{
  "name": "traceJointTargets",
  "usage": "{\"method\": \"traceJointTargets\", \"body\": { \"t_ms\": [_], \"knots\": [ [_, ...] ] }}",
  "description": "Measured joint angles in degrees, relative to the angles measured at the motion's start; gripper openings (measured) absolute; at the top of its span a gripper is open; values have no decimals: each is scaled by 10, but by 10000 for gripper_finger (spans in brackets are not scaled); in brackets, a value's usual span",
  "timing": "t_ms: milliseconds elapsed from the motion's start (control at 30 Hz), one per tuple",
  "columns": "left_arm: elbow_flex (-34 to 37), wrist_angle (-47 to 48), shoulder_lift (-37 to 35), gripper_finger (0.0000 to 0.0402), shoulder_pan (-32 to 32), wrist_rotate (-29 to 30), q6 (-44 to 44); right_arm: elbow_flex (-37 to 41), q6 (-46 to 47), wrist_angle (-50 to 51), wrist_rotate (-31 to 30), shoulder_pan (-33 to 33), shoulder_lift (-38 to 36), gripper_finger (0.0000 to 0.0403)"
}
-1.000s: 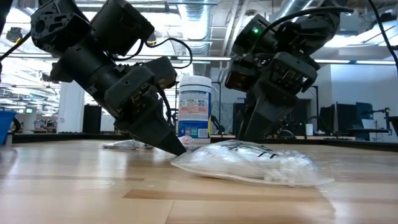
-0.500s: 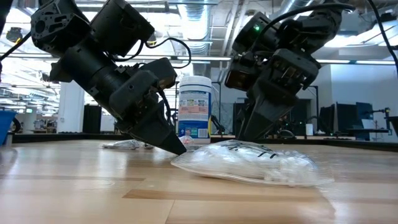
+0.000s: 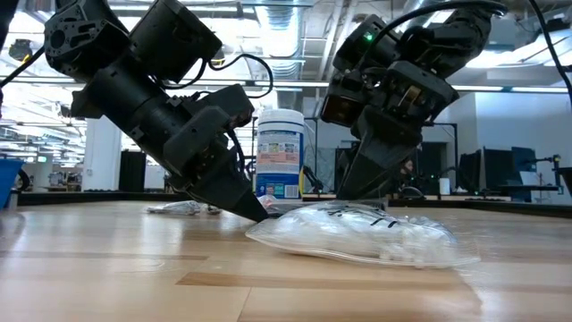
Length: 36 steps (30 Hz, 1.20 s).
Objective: Pick & Place Travel size toiletries
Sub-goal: Put the black comb into the bottom black bin
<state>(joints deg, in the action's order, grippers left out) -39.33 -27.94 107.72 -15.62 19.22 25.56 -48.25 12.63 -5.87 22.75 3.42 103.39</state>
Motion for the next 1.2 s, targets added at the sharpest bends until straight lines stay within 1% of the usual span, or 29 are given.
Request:
{"method": "traceJointTargets", "body": {
  "t_ms": [233, 633, 800, 900, 1000, 1067, 1200],
  "knots": [
    [0, 0, 0, 0, 0, 4, 0, 0, 25, 5, -18, 0, 0, 179],
    [0, -2, 1, 0, 3, 13, 0, 0, 32, 14, -20, 0, 0, 180],
    [-2, -18, 18, 0, 7, 13, 2, 0, 38, 38, -37, -13, -4, 181],
    [-11, -23, 34, 0, 17, -12, 2, 0, 61, 46, -39, -23, -4, 180],
    [-23, -31, 51, 0, 23, -41, -3, 0, 62, 54, -40, -27, -1, 181],
    [-26, -36, 52, 0, 18, -41, -18, 0, 60, 55, -40, -27, -1, 182],
    [-20, -18, 25, 0, -1, -25, -40, 0, 58, 59, -39, -26, -1, 185]
  ]
}}
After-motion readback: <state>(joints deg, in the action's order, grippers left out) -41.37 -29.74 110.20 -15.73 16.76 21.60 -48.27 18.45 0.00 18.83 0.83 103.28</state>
